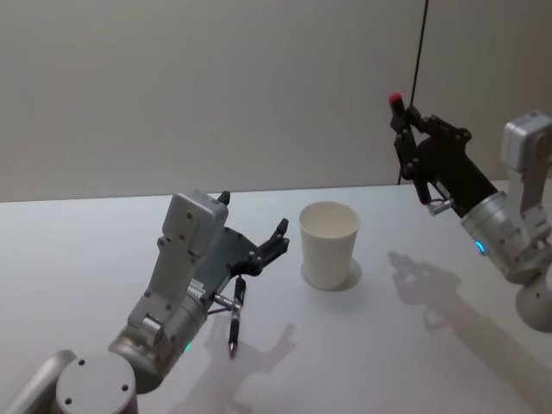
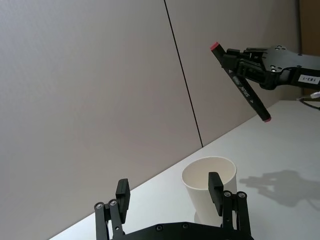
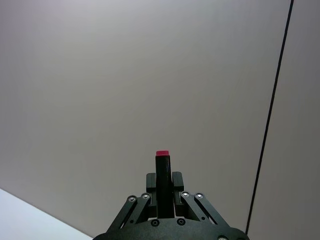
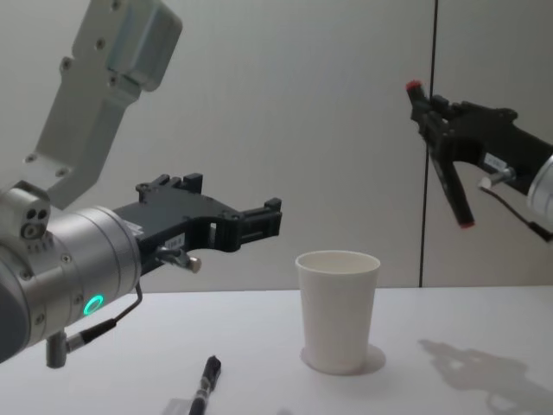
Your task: Place the pen into the pen holder.
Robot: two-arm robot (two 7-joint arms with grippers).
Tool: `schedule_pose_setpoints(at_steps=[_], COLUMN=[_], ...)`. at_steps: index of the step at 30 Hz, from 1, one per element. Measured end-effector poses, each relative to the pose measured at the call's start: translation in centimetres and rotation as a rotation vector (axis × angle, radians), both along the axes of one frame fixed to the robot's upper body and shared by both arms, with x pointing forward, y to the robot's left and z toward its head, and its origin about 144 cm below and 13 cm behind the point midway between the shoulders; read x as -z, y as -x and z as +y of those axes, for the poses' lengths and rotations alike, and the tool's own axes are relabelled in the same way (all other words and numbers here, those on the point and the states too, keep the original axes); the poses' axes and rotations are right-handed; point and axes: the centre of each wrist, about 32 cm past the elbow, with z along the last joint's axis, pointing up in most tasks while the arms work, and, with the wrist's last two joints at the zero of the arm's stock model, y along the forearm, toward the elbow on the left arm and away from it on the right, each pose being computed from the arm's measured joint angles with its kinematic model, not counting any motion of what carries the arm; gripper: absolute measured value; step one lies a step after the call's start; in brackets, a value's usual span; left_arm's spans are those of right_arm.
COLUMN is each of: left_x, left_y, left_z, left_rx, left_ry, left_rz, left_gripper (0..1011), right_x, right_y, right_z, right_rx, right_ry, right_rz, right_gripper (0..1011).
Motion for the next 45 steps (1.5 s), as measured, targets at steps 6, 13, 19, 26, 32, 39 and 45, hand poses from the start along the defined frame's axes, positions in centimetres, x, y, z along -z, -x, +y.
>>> schedule_pose_setpoints(at_steps=[6, 13, 19, 26, 32, 39, 45], left_x=[0.0, 0.0, 0.0, 0.0, 0.0, 0.0, 0.0], left_y=[0.0, 0.0, 0.0, 0.0, 0.0, 0.0, 0.0], left_z=[0.0, 0.0, 0.0, 0.0, 0.0, 0.0, 0.0], left_rx=[0.000, 0.000, 0.000, 0.000, 0.000, 0.000, 0.000], left_ry=[0.000, 0.000, 0.000, 0.000, 0.000, 0.000, 0.000], left_rz=[0.000, 0.000, 0.000, 0.000, 0.000, 0.000, 0.000], left_gripper=[1000, 1000, 1000, 999, 999, 1000, 1000], right_x=[0.8, 1.5, 1.9, 2.2, 2.5, 3.0, 3.4], right_y=[-1.1, -2.0, -2.6, -3.2, -3.7, -4.2, -4.4], right_z=[0.6, 1.4, 2.2, 3.1, 3.9, 4.9, 5.4], right_rx=[-0.033, -0.068, -0.101, -0.129, -0.154, -0.180, -0.195], right_ry=[-0.034, -0.062, -0.081, -0.092, -0.103, -0.114, -0.120], right_rz=[-0.027, -0.040, -0.040, -0.033, -0.028, -0.016, -0.005], right_gripper=[173, 173, 173, 173, 173, 173, 173])
